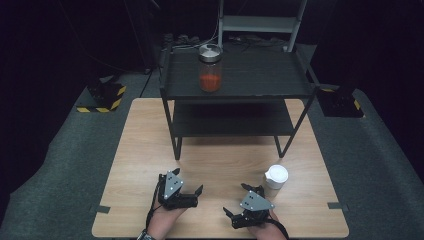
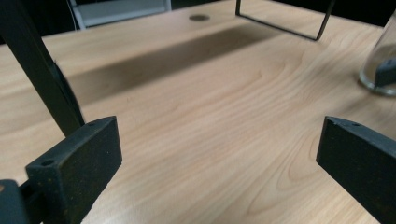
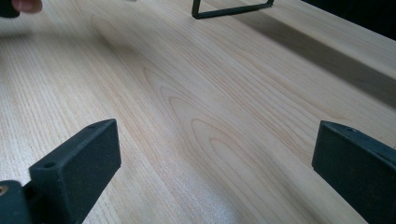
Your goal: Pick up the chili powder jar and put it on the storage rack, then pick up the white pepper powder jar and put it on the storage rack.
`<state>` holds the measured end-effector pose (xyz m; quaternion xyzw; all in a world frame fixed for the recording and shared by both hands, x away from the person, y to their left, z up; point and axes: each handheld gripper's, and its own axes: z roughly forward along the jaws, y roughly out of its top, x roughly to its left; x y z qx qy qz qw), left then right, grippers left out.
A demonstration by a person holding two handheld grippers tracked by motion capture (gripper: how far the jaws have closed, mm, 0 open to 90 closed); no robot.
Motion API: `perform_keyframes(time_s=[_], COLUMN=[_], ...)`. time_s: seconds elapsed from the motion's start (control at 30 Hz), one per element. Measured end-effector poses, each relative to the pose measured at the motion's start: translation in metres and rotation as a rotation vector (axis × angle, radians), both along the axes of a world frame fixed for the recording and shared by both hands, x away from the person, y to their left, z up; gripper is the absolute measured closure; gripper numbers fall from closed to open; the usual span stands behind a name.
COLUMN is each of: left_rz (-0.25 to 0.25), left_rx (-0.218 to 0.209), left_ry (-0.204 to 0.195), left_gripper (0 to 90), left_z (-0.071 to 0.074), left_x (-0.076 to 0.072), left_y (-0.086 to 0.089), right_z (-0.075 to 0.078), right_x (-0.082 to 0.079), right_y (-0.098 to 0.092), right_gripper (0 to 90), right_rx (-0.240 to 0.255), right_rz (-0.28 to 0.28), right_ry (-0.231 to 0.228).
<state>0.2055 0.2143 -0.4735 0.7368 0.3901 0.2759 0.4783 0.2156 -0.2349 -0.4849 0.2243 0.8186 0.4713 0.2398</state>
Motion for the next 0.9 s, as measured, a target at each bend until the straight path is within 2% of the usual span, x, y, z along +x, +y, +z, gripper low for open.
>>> perform_keyframes(time_s=[0.1,0.23,0.33,0.63,0.8,0.9], left_rz=[0.002,0.005,0.009,-0.001,-0.018,-0.033], left_rx=[0.045,0.072,0.111,0.219,0.295,0.330], left_ry=[0.004,0.029,0.042,0.038,0.014,0.013], left_gripper=[0.4,0.4,0.4,0.4,0.8,0.8], left_z=[-0.003,-0.007,-0.006,-0.002,-0.002,-0.001], left_x=[0.000,0.004,0.005,0.004,0.000,0.001], left_y=[-0.002,-0.002,-0.006,-0.020,-0.030,-0.035], right_z=[0.000,0.000,0.000,-0.001,0.000,-0.001], right_x=[0.000,0.001,0.000,-0.001,-0.001,-0.001], right_y=[0.000,0.000,0.000,0.000,0.000,0.000], right_gripper=[0.3,0.3,0.3,0.2,0.3,0.3], right_rx=[0.000,0.003,0.005,0.003,0.002,0.002], right_rz=[-0.001,-0.003,-0.008,-0.007,-0.004,-0.005], right_ry=[0.003,0.006,0.005,-0.005,-0.002,-0.004])
